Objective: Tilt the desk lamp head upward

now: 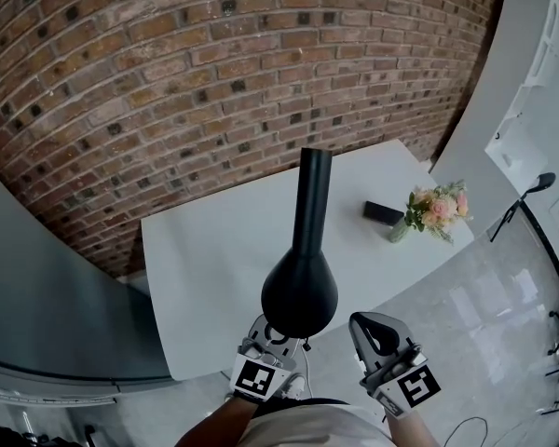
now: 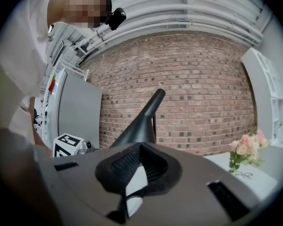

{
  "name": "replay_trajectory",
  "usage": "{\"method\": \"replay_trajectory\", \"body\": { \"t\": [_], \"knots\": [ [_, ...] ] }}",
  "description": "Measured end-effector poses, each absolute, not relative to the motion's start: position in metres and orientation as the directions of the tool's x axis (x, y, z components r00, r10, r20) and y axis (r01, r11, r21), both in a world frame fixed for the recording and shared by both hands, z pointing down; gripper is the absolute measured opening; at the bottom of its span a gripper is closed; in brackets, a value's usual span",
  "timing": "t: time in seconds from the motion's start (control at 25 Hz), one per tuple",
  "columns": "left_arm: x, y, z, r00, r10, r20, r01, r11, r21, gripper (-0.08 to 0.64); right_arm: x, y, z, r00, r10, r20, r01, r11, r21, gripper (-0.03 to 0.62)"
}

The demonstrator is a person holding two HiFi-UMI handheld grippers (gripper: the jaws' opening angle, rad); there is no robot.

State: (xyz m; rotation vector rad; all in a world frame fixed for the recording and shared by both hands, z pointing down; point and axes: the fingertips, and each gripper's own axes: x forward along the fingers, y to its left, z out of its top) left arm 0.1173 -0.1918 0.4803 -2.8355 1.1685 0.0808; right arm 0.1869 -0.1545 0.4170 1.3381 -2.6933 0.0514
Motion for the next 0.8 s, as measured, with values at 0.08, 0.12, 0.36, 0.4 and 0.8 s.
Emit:
{"method": "replay_trajectory", "body": {
  "t": [0.08, 0.12, 0.36, 0.4, 0.8],
  "knots": [
    [0.116, -0.19, 0.478, 0.705, -0.704, -0.082, -0.708, -0.705, -0.035, 0.003, 0.185, -0.153, 0.416, -0.6, -0.789, 0.131, -0.794, 0.608, 0.026, 0.014],
    [0.116, -0.189, 0.477, 0.703, -0.705, -0.086, -0.71, -0.704, -0.033, 0.003, 0.184, -0.152, 0.416, -0.601, -0.788, 0.13, -0.793, 0.609, 0.026, 0.014],
    [0.114, -0.185, 0.469, 0.697, -0.71, -0.101, -0.716, -0.697, -0.043, 0.003, 0.177, -0.151, 0.415, -0.606, -0.783, 0.138, -0.787, 0.615, 0.033, 0.014],
    [0.113, -0.185, 0.468, 0.696, -0.711, -0.101, -0.717, -0.695, -0.05, 0.003, 0.176, -0.151, 0.415, -0.607, -0.782, 0.137, -0.787, 0.616, 0.033, 0.014],
    [0.113, -0.171, 0.449, 0.711, -0.695, -0.109, -0.703, -0.699, -0.127, 0.003, 0.172, -0.152, 0.407, -0.602, -0.792, 0.099, -0.795, 0.606, 0.007, 0.014]
  ]
}}
